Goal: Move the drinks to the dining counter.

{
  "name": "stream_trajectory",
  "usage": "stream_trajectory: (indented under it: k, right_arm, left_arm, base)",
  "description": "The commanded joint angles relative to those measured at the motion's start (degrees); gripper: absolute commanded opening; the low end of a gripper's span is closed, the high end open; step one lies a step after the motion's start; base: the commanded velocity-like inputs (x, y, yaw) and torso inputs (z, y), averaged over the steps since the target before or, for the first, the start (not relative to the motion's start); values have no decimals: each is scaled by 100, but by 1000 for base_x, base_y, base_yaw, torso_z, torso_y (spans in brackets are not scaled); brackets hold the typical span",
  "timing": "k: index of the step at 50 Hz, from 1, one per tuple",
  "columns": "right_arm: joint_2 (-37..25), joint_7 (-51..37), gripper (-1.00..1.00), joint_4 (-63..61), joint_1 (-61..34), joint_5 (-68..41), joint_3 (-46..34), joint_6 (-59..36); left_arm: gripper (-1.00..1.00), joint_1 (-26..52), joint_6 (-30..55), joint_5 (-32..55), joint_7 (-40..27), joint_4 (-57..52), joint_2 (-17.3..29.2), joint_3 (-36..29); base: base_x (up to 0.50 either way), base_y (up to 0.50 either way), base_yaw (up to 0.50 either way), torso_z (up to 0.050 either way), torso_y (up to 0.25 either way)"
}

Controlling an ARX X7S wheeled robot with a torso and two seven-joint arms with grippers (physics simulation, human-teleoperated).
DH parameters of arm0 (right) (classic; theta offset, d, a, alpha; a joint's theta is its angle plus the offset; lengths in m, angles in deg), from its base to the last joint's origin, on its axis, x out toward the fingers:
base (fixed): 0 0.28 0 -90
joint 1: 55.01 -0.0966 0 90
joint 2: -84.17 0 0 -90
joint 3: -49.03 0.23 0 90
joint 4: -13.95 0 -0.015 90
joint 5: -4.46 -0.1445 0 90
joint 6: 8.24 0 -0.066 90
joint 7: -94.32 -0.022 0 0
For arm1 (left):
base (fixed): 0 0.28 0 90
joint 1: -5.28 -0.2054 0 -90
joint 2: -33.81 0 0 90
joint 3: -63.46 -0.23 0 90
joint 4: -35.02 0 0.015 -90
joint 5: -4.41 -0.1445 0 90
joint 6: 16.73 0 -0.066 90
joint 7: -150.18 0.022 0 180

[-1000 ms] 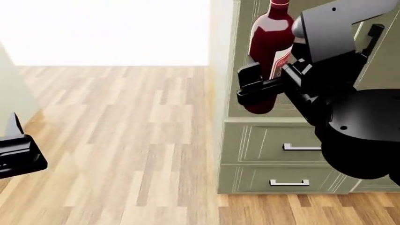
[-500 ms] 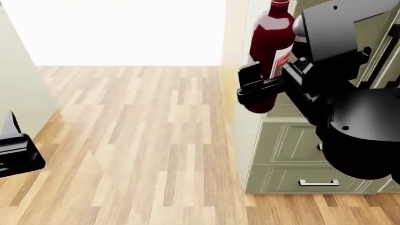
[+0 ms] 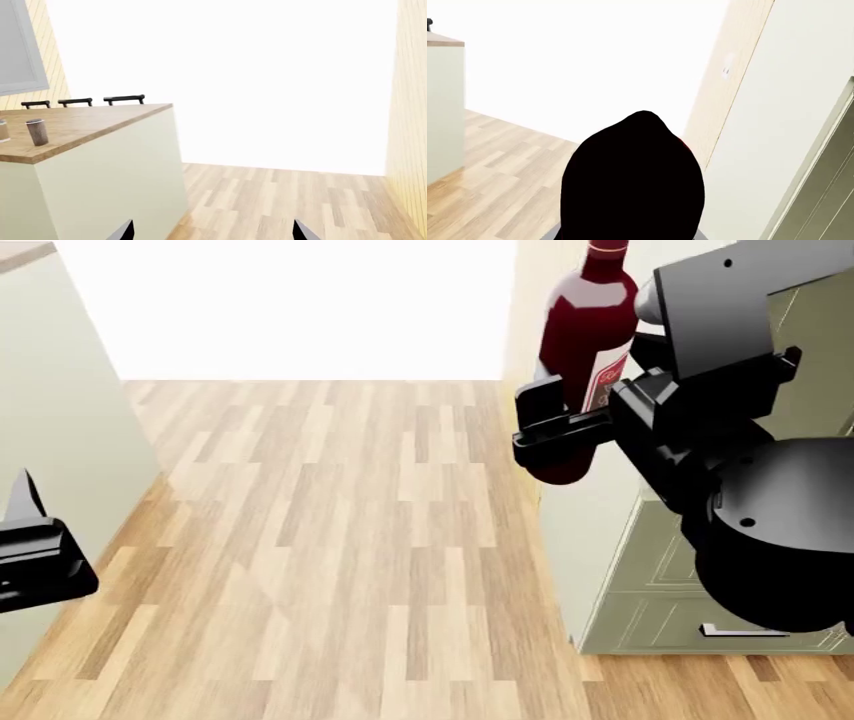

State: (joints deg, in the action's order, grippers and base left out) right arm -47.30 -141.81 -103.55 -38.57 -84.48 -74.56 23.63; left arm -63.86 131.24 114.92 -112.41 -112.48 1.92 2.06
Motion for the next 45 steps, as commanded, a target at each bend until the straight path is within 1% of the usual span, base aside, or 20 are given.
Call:
stream_trajectory:
  k: [1, 11, 14, 17, 32, 45]
  right_arm:
    - [35, 36, -100, 14, -129, 89, 3, -88]
    - [33, 59, -100, 17, -127, 124, -31, -81]
    - [16, 52, -100, 12, -110, 104, -20, -64]
    - [18, 51, -100, 14, -122, 109, -29, -66]
    - [14, 101, -100, 24, -112, 140, -66, -45]
    - [47, 110, -100, 62, -163, 151, -111, -57]
  left_arm:
    - [100, 73, -35, 21, -10, 11, 47, -63]
    - [100, 91, -23, -11, 14, 23, 44, -92]
    - [100, 11, 26, -71, 60, 20, -34, -44]
    - [100, 96, -5, -59, 24, 17, -4, -148]
    - [100, 20, 52, -123, 78, 16, -63, -80]
    - [100, 31, 0, -21, 55, 8, 16, -9]
  base:
    - [-1, 500, 0, 0, 0]
    - [-1, 500, 0, 0, 1]
    - [-1, 500, 0, 0, 0]
    - [-1, 500, 0, 0, 0]
    - [-1, 500, 0, 1, 1]
    - [-1, 500, 0, 0, 0]
